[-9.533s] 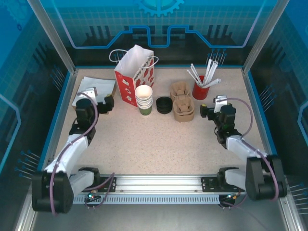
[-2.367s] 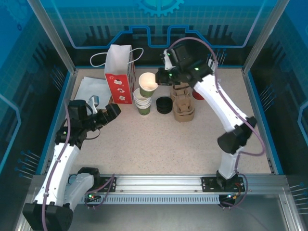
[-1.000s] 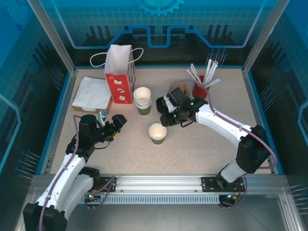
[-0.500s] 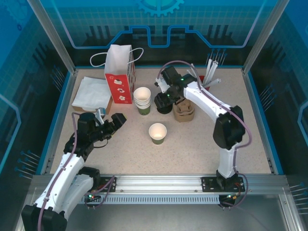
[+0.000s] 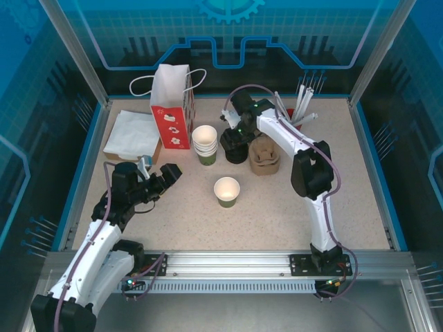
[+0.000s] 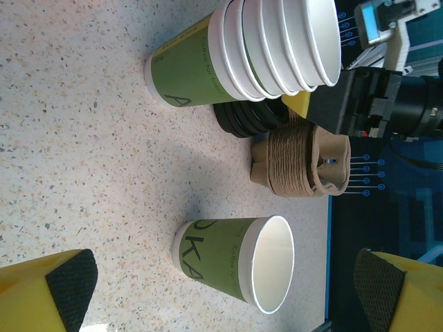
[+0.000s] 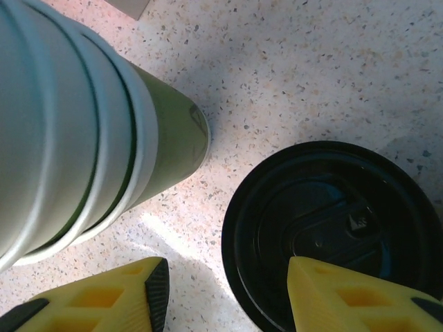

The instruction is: Pack the takeout coffee

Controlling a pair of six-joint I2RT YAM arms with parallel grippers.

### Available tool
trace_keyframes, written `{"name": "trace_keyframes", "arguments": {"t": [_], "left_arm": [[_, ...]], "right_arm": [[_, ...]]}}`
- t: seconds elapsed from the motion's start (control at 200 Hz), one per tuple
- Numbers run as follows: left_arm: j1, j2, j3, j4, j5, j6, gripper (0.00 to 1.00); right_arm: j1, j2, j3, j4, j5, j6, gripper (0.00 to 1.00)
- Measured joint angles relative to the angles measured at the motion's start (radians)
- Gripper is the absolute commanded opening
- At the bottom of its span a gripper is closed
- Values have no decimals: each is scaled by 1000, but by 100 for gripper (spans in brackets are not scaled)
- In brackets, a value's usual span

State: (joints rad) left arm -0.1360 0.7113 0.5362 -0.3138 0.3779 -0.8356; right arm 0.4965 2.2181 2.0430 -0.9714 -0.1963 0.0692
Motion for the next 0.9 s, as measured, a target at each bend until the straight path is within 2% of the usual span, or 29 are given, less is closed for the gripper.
{"name": "trace_keyframes", "arguments": {"t": [0.43, 0.655, 0.9], "left_arm": [[0, 0, 0, 0, 0, 0, 99], [0, 0, 0, -3, 0, 0, 99], [0, 0, 0, -3, 0, 0, 99]], "right_arm": [[0, 89, 55, -66, 32, -15, 49], [2, 132, 102, -97, 40, -37, 42], [3, 133, 117, -123, 30, -44, 28]]}}
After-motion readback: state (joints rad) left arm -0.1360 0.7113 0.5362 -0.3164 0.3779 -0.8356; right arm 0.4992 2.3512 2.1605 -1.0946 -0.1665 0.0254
